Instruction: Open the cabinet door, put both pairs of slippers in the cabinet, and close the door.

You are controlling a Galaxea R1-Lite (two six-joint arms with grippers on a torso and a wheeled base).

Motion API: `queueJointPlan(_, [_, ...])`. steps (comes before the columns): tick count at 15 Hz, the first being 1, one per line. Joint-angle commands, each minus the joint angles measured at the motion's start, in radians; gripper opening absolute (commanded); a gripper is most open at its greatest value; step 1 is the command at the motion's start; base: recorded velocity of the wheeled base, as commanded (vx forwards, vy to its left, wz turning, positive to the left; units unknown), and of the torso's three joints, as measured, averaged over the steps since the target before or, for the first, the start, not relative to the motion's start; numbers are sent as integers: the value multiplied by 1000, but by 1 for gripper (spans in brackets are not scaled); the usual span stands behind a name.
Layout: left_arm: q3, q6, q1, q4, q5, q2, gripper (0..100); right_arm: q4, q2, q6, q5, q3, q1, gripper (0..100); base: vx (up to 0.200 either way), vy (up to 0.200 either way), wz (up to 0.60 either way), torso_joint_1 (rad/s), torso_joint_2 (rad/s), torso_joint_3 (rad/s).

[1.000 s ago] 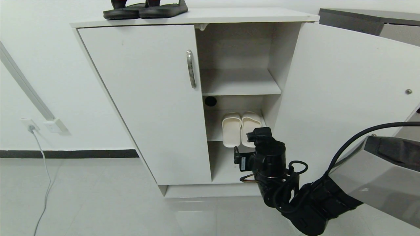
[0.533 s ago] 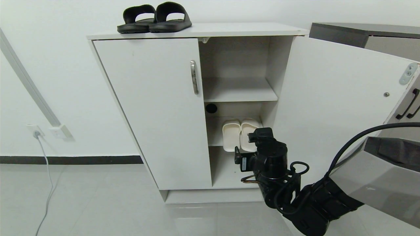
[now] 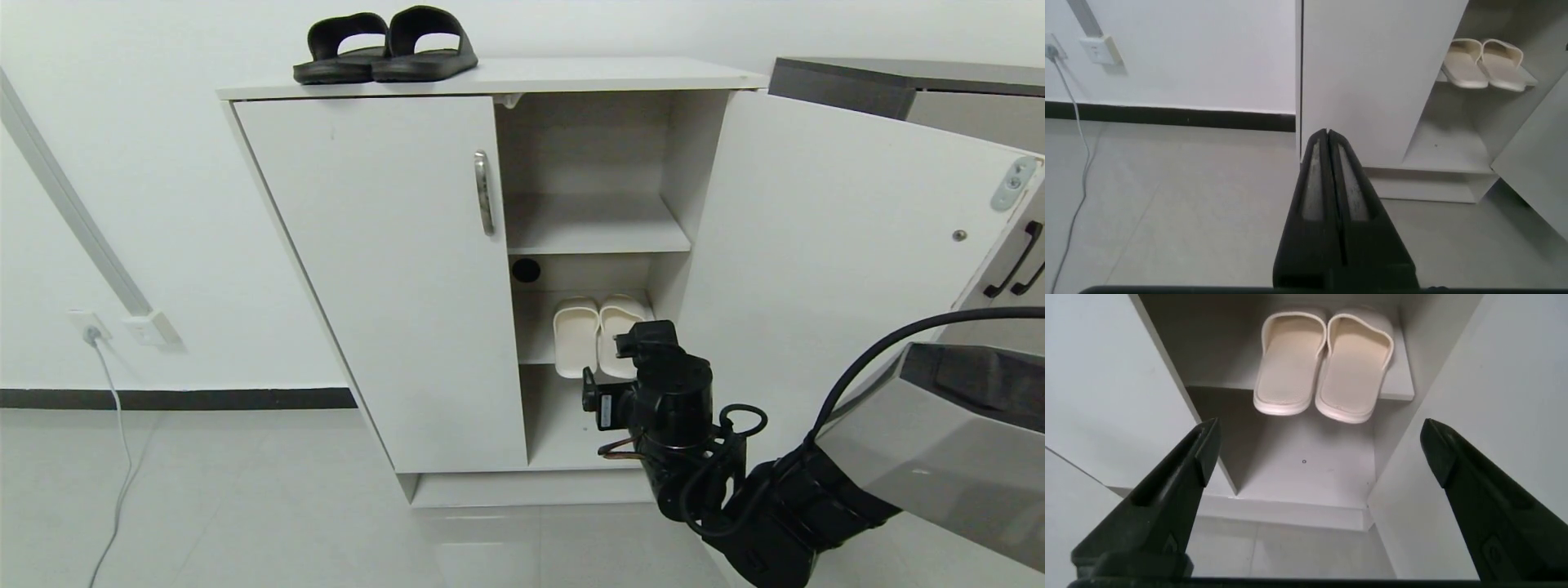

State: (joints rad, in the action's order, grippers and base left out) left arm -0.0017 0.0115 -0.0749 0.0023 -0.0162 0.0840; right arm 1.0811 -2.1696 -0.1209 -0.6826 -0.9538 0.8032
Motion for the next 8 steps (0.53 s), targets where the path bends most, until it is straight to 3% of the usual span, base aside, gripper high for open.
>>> queueJointPlan(1, [0,1,0,-1,-1,0,0,3,-7,0,0,0,1,100,0,200,0,-2,2,2])
queueJointPlan(8, [0,-1,0,1,1,0,0,8,-9,0,0,1,1,100,0,200,0,2,4,4])
